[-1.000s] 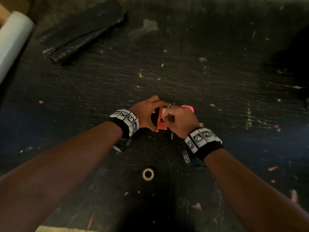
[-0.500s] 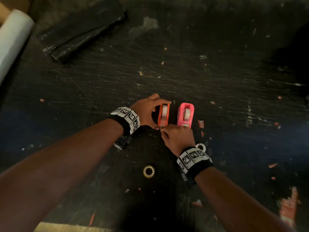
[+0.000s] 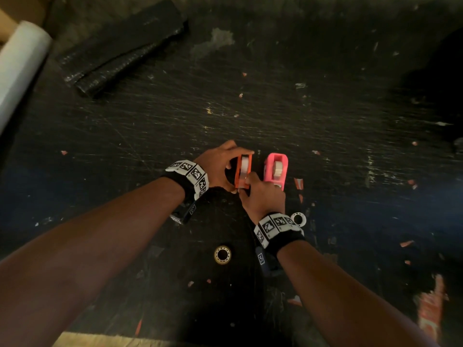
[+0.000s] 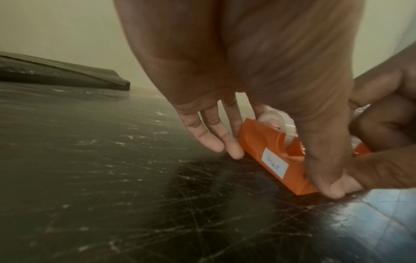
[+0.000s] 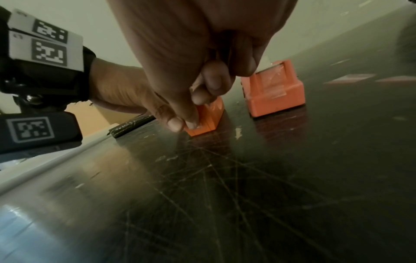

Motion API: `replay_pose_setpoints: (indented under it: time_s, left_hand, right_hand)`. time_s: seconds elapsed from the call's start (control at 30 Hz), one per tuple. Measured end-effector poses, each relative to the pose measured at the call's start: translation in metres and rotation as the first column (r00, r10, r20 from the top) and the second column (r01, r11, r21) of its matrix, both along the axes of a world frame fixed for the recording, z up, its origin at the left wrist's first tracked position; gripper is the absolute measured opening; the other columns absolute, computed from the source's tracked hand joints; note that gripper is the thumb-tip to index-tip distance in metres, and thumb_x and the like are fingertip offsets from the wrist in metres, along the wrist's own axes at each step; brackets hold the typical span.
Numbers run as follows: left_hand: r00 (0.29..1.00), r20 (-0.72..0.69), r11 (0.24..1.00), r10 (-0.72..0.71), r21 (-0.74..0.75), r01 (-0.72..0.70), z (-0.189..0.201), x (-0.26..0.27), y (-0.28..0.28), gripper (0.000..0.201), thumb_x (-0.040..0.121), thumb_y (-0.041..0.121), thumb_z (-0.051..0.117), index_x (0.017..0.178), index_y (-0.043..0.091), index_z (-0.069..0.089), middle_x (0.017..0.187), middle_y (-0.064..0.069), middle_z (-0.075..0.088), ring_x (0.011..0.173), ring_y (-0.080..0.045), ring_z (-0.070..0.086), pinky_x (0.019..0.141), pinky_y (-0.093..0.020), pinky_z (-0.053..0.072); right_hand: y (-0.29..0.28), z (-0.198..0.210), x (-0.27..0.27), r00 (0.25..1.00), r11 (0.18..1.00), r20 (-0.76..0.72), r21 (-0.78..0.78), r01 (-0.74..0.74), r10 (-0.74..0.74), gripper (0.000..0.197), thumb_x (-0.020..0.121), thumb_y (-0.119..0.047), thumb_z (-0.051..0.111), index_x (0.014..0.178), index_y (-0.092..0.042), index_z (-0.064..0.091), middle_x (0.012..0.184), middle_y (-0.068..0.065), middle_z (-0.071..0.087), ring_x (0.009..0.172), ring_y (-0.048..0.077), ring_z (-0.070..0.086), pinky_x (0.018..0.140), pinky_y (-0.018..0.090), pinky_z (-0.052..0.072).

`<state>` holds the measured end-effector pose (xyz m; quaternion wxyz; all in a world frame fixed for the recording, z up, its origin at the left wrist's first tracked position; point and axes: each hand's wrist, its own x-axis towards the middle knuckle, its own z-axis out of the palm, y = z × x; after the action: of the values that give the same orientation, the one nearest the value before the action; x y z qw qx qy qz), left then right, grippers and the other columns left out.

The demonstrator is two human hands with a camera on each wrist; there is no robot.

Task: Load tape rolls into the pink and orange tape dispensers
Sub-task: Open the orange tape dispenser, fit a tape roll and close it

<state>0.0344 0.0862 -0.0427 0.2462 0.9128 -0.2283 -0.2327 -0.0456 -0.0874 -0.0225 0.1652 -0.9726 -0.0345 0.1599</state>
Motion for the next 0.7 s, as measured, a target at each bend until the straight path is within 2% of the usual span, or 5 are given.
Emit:
replay_pose_setpoints:
  time_s: [0.13, 0.3, 0.43, 0.53, 0.7]
  left_hand:
    - [1.0, -0.027, 1.0, 0.009, 0.01, -0.009, 0.003, -0.006, 0.001, 0.124, 0.054, 0.039, 0.098, 0.157, 0.042, 0.029, 0.143, 0.005, 0.041, 0.103, -0.017, 0.064, 0.09, -0.04, 0.059]
    - [0.992, -0.047, 0.992, 0.117, 0.063, -0.114, 0.017, -0.034, 0.008, 0.145, 0.055, 0.038, 0.099, 0.16, 0.047, -0.001, 0.163, 0.003, 0.01, 0.136, -0.026, 0.049, 0.11, -0.046, 0.05]
    - [0.959, -0.027, 0.959, 0.282, -0.001, -0.283, 0.022, -0.085, 0.022, 0.108, 0.067, 0.048, 0.09, 0.152, 0.046, 0.025, 0.15, 0.005, 0.027, 0.12, -0.014, 0.056, 0.101, -0.043, 0.057]
    - [0.956, -0.027, 0.956, 0.291, -0.037, -0.292, 0.018, -0.14, 0.022, 0.071, 0.073, 0.055, 0.083, 0.134, 0.04, 0.05, 0.131, 0.011, 0.043, 0.105, -0.005, 0.056, 0.095, -0.035, 0.057]
    - [0.969, -0.055, 0.97, 0.242, 0.002, -0.242, -0.003, -0.208, 0.0, 0.065, 0.067, 0.062, 0.079, 0.124, 0.038, 0.06, 0.124, 0.011, 0.05, 0.112, -0.009, 0.056, 0.099, -0.031, 0.051]
  right_hand:
    - [-0.006, 0.002, -0.008, 1.0, 1.0, -0.018, 0.017, 0.012, -0.012, 0.037, 0.094, -0.047, 0.06, 0.122, -0.023, 0.055, 0.096, 0.006, 0.073, 0.092, 0.032, 0.072, 0.076, 0.041, 0.054]
    - [-0.045, 0.009, -0.039, 0.997, 0.996, -0.002, 0.041, 0.082, -0.082, 0.032, 0.092, -0.05, 0.063, 0.117, -0.029, 0.059, 0.098, -0.003, 0.074, 0.092, 0.024, 0.073, 0.076, 0.035, 0.055]
    - [-0.088, 0.007, -0.066, 0.956, 0.957, 0.085, 0.1, 0.273, -0.281, 0.029, 0.086, -0.042, 0.073, 0.108, -0.025, 0.064, 0.108, 0.0, 0.068, 0.089, 0.029, 0.072, 0.069, 0.036, 0.052]
    - [-0.109, 0.001, -0.076, 0.939, 0.936, -0.006, 0.082, 0.343, -0.344, 0.04, 0.084, -0.037, 0.075, 0.118, -0.024, 0.059, 0.123, 0.003, 0.056, 0.097, 0.034, 0.068, 0.073, 0.036, 0.049]
    - [-0.113, -0.006, -0.082, 0.966, 0.966, -0.106, 0.084, 0.246, -0.237, 0.053, 0.085, -0.028, 0.075, 0.133, -0.025, 0.054, 0.134, 0.006, 0.046, 0.111, 0.033, 0.064, 0.089, 0.044, 0.057]
